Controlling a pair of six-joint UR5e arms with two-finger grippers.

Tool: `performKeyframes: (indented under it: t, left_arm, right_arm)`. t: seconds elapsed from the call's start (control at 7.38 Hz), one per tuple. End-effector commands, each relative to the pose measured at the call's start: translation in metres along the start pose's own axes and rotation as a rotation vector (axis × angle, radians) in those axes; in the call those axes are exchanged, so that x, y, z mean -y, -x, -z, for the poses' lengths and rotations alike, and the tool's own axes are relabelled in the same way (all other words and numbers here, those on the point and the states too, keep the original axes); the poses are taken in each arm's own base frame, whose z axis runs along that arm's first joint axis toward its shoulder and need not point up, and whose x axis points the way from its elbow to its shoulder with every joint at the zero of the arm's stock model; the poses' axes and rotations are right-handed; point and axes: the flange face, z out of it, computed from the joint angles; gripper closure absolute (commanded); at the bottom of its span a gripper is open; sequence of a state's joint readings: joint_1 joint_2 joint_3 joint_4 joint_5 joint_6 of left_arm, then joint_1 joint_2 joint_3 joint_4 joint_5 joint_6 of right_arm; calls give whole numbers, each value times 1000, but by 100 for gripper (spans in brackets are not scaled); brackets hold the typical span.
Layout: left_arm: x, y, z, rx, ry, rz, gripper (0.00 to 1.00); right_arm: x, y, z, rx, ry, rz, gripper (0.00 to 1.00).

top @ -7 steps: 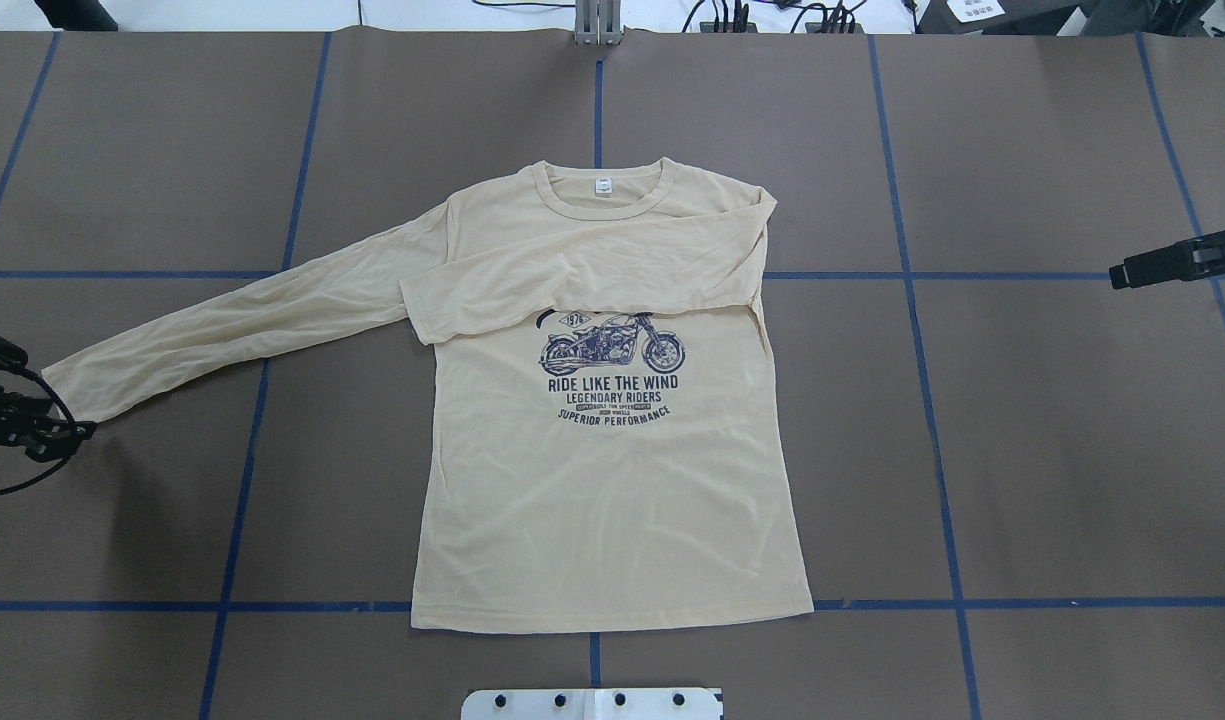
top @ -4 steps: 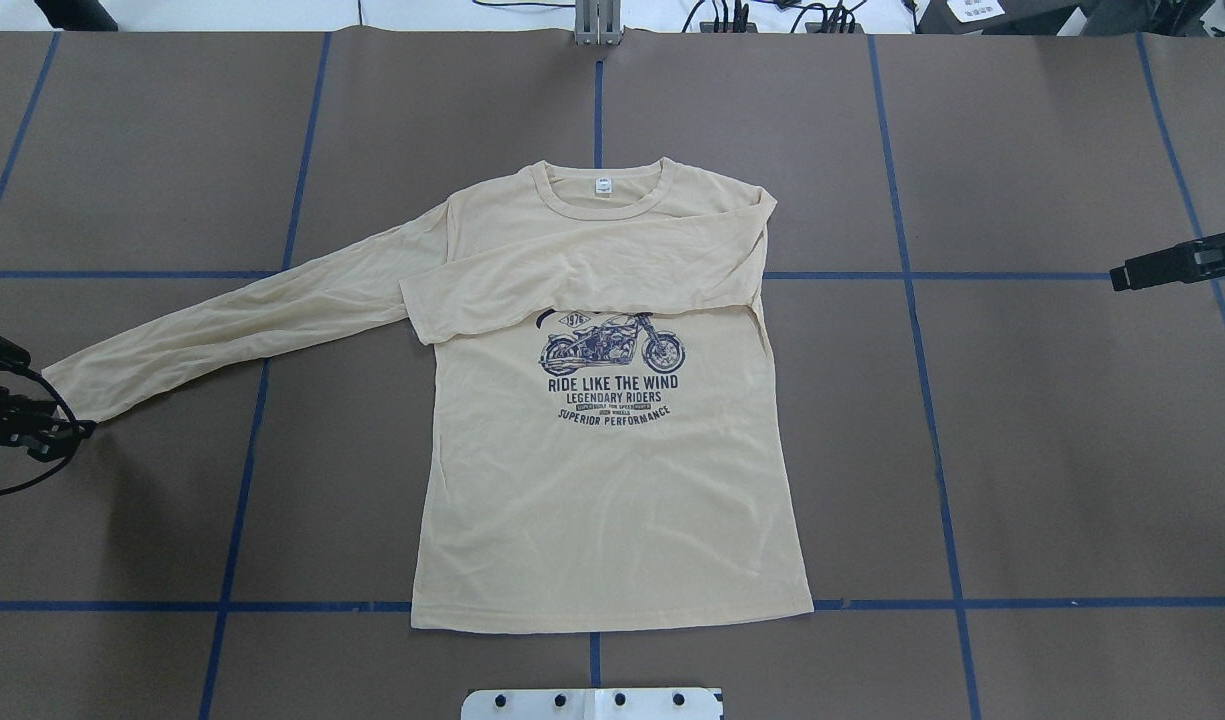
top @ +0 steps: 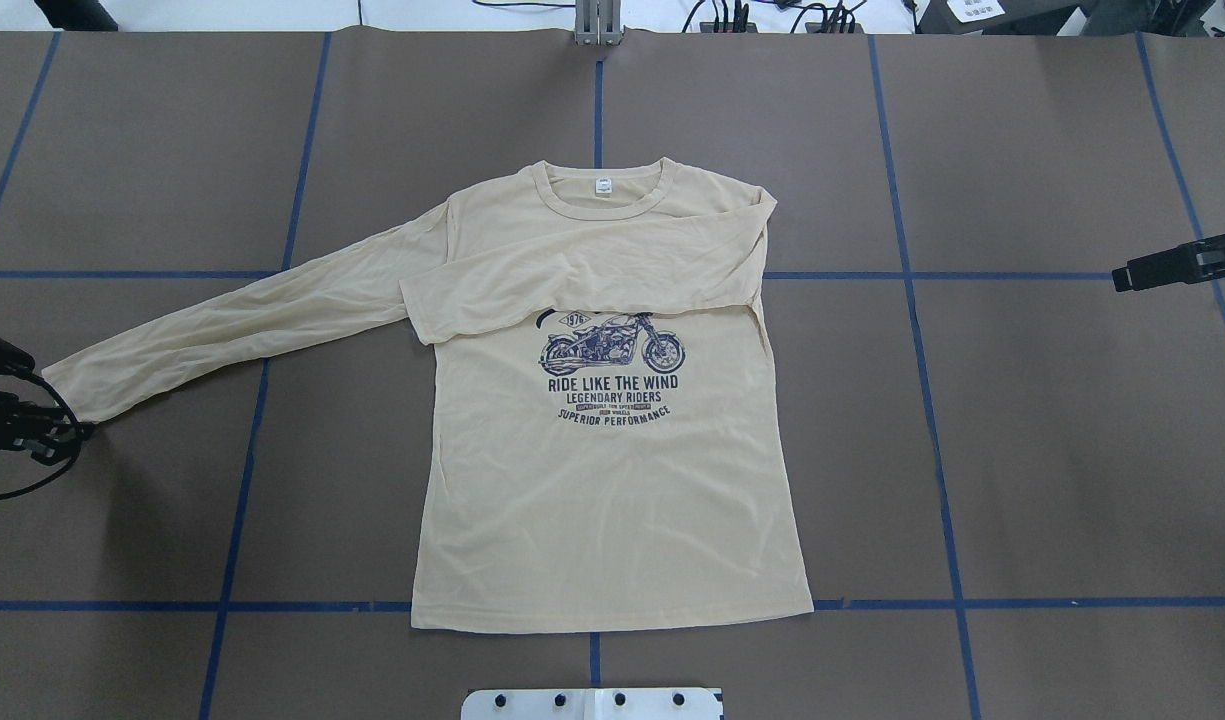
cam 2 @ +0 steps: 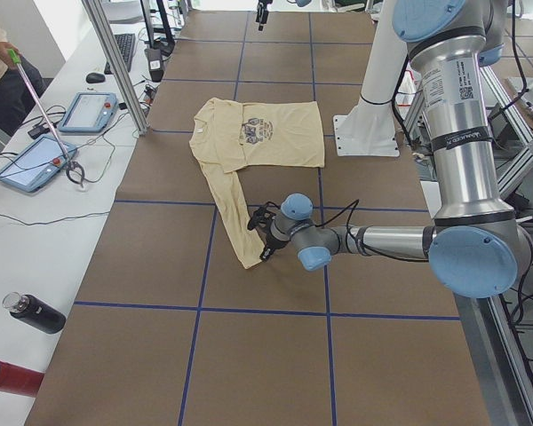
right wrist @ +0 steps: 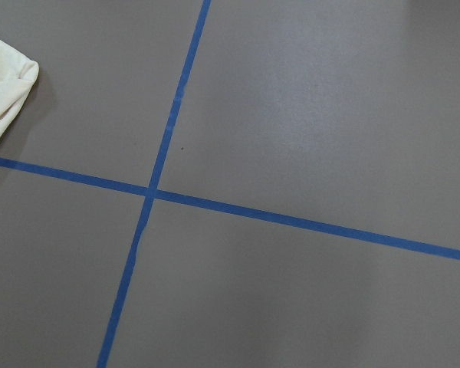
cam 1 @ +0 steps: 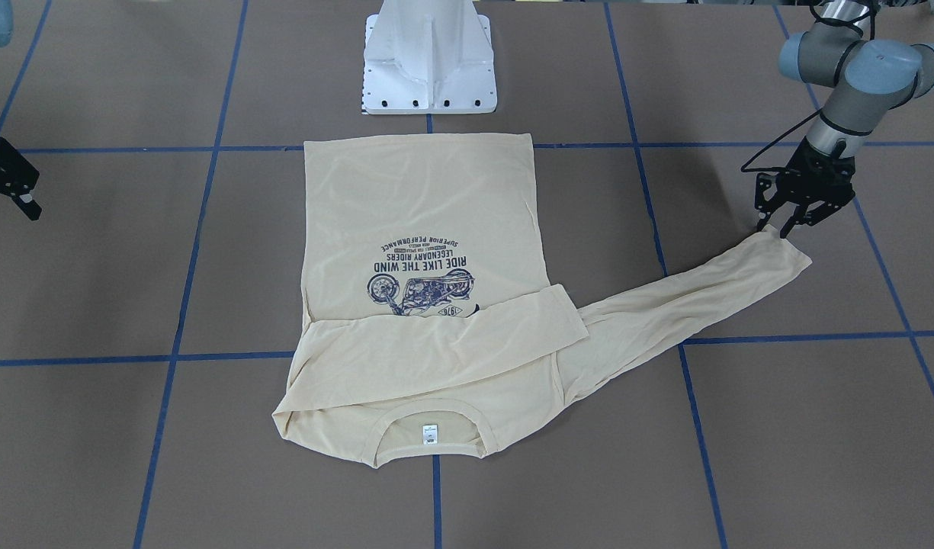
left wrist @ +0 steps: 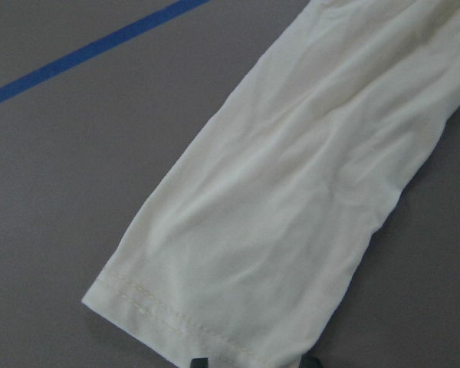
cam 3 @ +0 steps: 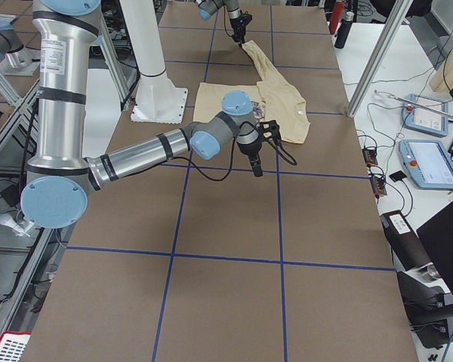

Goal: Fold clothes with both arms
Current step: 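Withdraw the right gripper while the left gripper grasps the other sleeve cuff, then carry the sleeve with the left gripper across the shirt body and release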

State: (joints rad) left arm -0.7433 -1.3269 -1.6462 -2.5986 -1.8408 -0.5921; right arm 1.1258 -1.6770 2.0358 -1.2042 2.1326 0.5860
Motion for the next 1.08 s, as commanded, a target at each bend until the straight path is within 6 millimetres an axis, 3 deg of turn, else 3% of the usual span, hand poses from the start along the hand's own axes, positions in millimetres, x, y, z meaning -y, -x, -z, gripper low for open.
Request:
performKeyframes:
  t: [0.0,0.14,0.54,0.68,0.81,0.95]
  left_arm:
    - [0,0,0,0,1,0,93]
    - [0,0,0,0,-1,-2,100]
    - [13,-10,18,-23,-46,-20,100]
    - [25,-22,28,-57,-51,-25,100]
    - [41,-19,44,-75,-47,3,100]
    - [77,-35,57,-76,-69,11,100]
  right_arm:
    - [0,1,1,2,-1,1,0]
    - [0,1,0,2,0,2,0]
    - [1,2,1,4,-2,2,0]
    - [2,2,1,4,-2,2,0]
    - [2,3,1,6,-4,4,0]
    - [3,3,1,6,-3,5,0]
